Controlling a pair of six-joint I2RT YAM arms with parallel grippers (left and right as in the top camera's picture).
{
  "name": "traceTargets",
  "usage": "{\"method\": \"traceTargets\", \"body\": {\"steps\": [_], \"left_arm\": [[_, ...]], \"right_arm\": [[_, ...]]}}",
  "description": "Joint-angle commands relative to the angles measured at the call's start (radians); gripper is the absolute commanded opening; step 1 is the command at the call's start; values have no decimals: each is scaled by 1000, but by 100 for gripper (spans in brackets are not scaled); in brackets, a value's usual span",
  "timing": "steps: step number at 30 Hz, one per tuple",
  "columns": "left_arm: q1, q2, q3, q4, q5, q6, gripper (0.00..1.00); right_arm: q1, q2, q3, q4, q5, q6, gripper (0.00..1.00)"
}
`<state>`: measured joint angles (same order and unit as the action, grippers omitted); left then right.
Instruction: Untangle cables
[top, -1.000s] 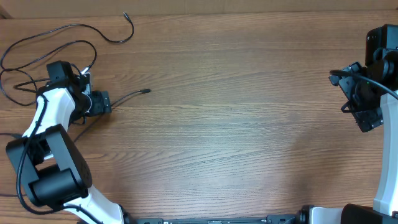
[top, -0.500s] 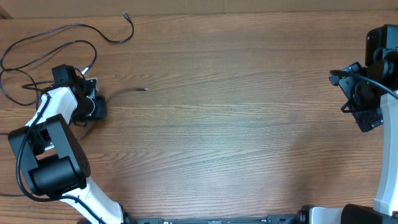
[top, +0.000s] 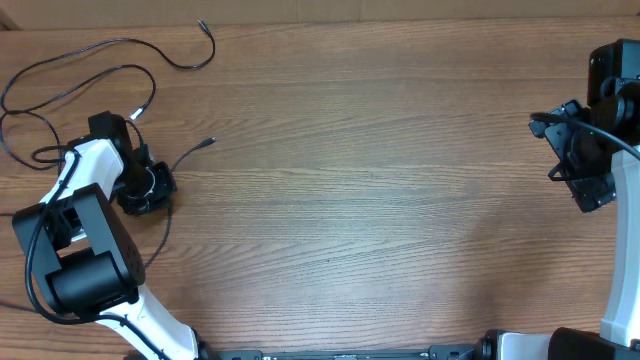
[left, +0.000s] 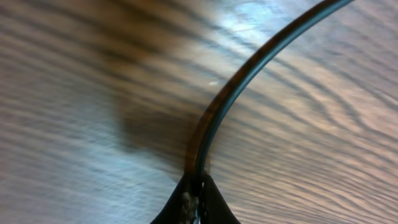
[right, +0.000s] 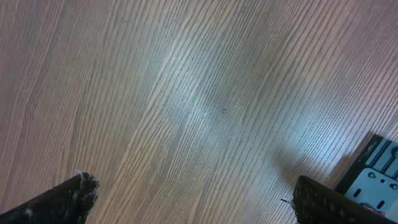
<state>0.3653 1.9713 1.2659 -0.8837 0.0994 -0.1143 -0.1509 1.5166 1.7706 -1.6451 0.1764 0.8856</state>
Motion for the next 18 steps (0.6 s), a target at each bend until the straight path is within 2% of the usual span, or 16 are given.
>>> {"method": "traceTargets", "body": {"steps": [1,3,4,5,7,10,14,16,18], "left_arm": [[40,15,-6,-22,-84,-80,4],[55,15,-5,-24,-79,-92,7],[60,15,-4,-27,-76,-90,30],[61,15,0,-34,-73,-90,75],[60,15,14,-54,-68,-87,78],[60,7,80,-103,32,-39,74],[58,-29,185,-198,40,-39,71],[56,-78,228,-231,113,-14,71],[45,-178,246,-240,254,35,72]], "right_arm": [[-4,-2,-4,1,14,0,100],[-4,-2,-4,1,14,0,100],[-4,-2,-4,1,14,0,100],[-4,-2,-4,1,14,0,100],[-4,-2,-4,1,14,0,100],[-4,-2,-4,1,14,0,100],[-4,-2,-4,1,14,0,100],[-4,-2,-4,1,14,0,100],[-4,-2,-4,1,14,0,100]]}}
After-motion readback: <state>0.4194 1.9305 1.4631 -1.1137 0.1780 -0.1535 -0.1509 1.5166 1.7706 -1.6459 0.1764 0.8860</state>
